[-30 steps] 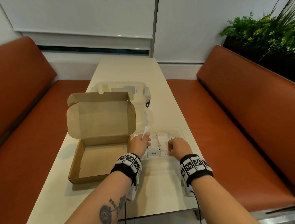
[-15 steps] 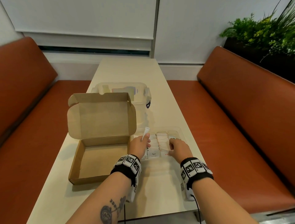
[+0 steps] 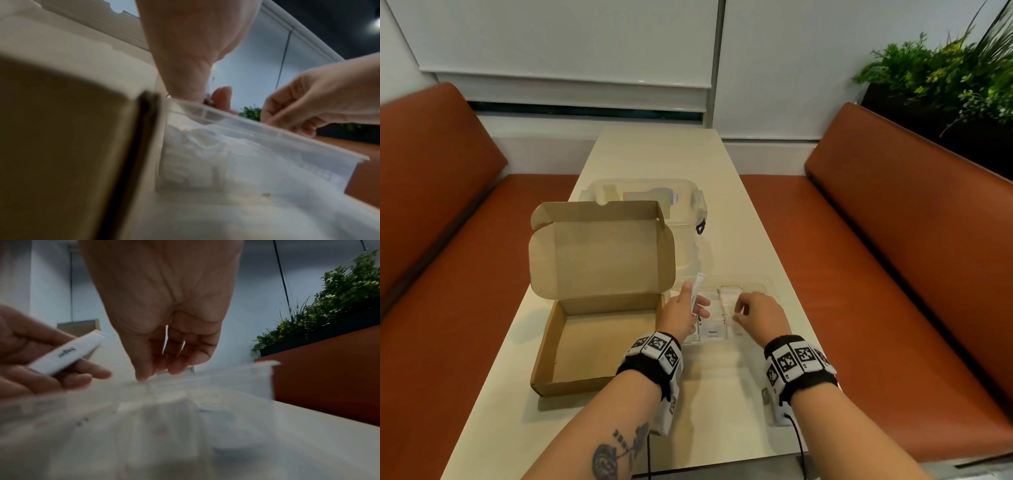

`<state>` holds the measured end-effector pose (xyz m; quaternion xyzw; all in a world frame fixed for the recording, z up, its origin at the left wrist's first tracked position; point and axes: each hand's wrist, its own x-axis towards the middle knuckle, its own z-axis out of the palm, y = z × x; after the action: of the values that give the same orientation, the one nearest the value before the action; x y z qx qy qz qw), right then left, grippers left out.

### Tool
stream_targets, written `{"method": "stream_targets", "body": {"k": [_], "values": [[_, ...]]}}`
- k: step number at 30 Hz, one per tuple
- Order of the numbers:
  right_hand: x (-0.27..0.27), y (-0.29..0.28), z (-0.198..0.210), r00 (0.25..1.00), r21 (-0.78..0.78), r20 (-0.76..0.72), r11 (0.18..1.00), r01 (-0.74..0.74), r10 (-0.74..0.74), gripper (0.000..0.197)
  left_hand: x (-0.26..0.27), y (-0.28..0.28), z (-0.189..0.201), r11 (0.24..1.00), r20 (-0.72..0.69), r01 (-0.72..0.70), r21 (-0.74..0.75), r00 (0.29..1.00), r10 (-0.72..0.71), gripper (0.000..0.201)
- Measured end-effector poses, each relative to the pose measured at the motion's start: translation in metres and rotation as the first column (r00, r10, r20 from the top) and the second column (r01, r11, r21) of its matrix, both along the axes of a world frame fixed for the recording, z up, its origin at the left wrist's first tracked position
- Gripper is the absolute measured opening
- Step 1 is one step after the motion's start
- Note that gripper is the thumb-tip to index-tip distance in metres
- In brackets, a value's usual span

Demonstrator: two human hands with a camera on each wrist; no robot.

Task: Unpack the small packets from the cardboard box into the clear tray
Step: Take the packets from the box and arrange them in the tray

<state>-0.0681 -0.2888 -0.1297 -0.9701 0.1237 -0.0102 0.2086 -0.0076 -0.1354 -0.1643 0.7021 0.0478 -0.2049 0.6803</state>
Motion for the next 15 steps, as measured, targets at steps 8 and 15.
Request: {"method": "stream_targets", "body": {"k": [8, 15], "values": [[0.018, 0.036, 0.029, 0.98, 0.602, 0.143, 0.798, 0.025, -0.139, 0.03, -0.005, 0.006, 0.025, 0.989, 0.009, 0.046, -0.143, 0.999, -0.045, 0.032], [0.029, 0.052, 0.03, 0.982, 0.763, 0.112, 0.647, 0.012, -0.151, 0.018, -0.012, 0.024, 0.034, 0.991, 0.151, 0.134, 0.02, 0.979, -0.136, 0.021]]}}
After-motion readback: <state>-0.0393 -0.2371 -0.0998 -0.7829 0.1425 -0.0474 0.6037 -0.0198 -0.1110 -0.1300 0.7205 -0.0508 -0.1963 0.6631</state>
